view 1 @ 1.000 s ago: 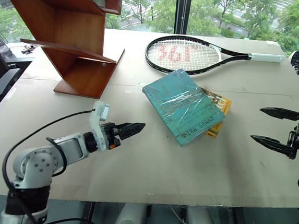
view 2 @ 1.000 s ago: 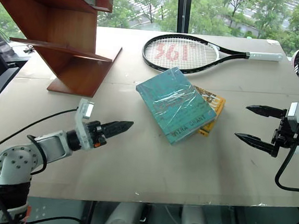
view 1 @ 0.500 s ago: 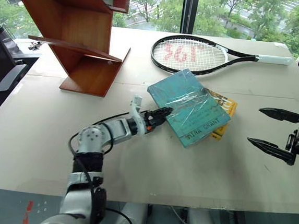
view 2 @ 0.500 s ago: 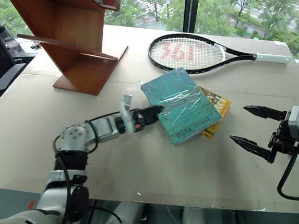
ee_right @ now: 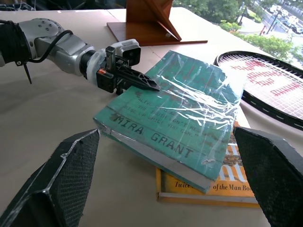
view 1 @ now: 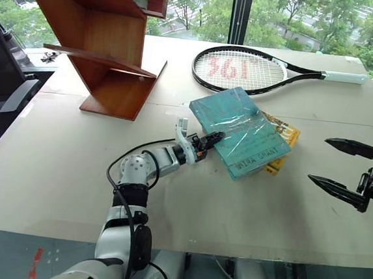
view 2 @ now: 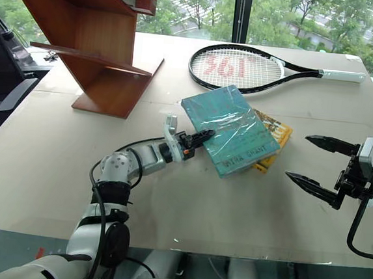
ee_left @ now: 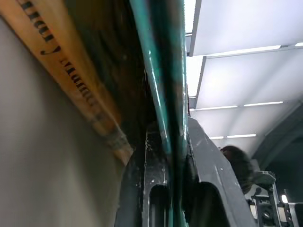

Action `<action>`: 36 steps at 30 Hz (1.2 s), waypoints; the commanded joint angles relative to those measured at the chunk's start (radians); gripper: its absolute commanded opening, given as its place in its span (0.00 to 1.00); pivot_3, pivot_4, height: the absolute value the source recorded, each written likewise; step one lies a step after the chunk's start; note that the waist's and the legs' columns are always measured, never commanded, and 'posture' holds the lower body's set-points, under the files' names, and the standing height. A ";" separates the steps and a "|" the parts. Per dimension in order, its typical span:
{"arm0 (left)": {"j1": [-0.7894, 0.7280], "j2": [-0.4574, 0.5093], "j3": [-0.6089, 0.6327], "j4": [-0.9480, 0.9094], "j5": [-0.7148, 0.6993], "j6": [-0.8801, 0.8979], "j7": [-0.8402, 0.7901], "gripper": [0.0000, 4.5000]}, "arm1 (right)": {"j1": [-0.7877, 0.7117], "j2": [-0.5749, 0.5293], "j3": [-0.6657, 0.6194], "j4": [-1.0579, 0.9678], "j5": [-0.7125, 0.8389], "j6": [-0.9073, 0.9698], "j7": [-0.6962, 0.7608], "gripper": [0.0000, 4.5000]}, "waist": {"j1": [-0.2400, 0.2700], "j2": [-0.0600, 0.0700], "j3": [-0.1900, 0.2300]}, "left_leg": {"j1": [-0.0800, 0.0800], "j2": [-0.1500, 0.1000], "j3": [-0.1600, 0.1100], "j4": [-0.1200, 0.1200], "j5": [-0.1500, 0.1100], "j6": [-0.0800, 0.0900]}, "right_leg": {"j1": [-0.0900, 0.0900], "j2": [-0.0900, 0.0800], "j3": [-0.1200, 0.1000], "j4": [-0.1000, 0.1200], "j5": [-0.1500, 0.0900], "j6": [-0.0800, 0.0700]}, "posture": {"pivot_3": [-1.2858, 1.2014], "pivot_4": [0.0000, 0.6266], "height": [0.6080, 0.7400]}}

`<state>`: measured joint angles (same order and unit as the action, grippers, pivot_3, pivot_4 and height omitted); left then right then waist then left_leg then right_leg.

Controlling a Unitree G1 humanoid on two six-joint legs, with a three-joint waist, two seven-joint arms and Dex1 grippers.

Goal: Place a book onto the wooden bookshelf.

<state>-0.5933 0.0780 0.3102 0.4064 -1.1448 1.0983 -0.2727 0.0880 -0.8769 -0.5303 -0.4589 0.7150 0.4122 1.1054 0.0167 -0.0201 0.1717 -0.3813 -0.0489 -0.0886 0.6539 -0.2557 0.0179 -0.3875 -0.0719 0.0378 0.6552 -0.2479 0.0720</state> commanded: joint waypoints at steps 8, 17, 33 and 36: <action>0.062 0.025 0.036 -0.104 -0.029 0.087 -0.021 0.03 | 0.001 -0.007 -0.035 -0.020 0.014 -0.016 -0.018 1.00 | -0.007 0.000 0.000 | 0.000 0.001 0.000 0.000 0.001 -0.002 | 0.000 0.000 0.000 -0.002 0.000 0.000 | 0.52 0.24 1.00; 0.095 0.128 0.129 -0.309 -0.168 0.187 0.036 0.03 | -0.110 0.025 0.046 0.030 0.006 -0.038 -0.056 1.00 | -0.009 -0.002 0.001 | -0.003 0.001 0.000 -0.001 0.001 -0.003 | -0.003 0.000 0.000 -0.003 0.000 0.000 | 0.52 0.24 1.00; 0.093 0.868 -0.132 -0.745 0.699 -0.781 -0.559 0.03 | -0.550 0.191 0.188 0.382 0.053 -0.112 0.030 1.00 | -0.023 0.000 0.003 | -0.011 0.003 0.002 -0.006 0.002 -0.004 | -0.011 0.001 0.001 -0.010 0.000 -0.001 | 0.52 0.24 1.00; 0.000 0.928 -0.084 -0.706 0.778 -0.914 -0.565 0.03 | -0.563 0.216 0.197 0.378 0.070 -0.117 0.049 1.00 | -0.018 0.000 0.003 | -0.019 0.003 0.001 -0.005 0.002 -0.004 | -0.017 0.000 0.000 -0.011 0.001 -0.001 | 0.52 0.24 1.00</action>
<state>-0.5378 0.9697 0.1561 -0.2906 -0.4101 0.2835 -0.8347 -0.4607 -0.6632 -0.3207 -0.0614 0.7561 0.3140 1.1365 -0.0009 -0.0201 0.1748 -0.4029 -0.0465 -0.0879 0.6490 -0.2537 0.0143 -0.4077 -0.0722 0.0374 0.6447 -0.2473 0.0716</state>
